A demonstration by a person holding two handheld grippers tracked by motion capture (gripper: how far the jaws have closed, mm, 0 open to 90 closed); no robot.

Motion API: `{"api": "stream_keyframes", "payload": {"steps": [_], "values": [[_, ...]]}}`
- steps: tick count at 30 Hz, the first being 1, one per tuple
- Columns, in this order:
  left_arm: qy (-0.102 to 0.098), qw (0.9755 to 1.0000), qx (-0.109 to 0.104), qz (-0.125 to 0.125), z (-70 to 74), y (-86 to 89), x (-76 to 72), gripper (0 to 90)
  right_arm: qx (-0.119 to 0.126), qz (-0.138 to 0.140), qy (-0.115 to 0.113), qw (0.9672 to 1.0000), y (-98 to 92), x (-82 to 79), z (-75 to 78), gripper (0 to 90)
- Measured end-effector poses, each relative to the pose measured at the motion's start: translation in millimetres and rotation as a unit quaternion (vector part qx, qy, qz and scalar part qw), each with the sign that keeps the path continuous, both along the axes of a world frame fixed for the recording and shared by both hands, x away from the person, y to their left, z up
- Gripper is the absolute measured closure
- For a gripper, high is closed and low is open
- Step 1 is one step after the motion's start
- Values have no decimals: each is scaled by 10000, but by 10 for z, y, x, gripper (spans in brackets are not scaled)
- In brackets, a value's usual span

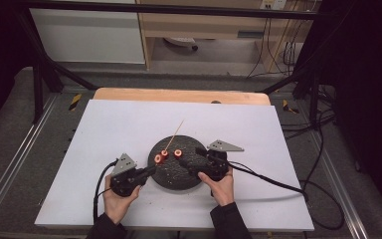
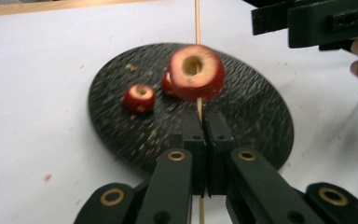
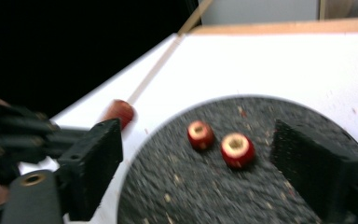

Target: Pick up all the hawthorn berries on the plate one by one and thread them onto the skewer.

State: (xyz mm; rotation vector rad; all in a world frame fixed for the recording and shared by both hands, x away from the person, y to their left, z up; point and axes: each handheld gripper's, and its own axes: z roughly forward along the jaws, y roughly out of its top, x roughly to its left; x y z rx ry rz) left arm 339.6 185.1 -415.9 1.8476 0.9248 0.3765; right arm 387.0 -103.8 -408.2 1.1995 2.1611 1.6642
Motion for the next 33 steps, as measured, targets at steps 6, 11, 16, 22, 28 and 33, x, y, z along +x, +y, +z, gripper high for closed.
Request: {"api": "stream_keyframes", "payload": {"steps": [6,11,16,22,28,33], "values": [[21,9999,106,46,-65,228,-89,883,-609,188,242,9977,-22,38,-25,78],[41,9998,184,47,-131,369,-161,883,-1014,285,339,9939,-42,78,-15,63],[61,9996,265,7,-157,423,-193,883,-1379,337,375,9892,-11,152,34,53],[135,9994,309,-39,-203,479,-214,883,-1818,422,470,9813,112,288,99,50],[182,9993,329,7,-225,531,-211,883,-2196,496,587,9726,246,442,115,63],[190,9990,394,-13,-236,532,-213,883,-2418,514,707,9664,361,556,121,75]]}}
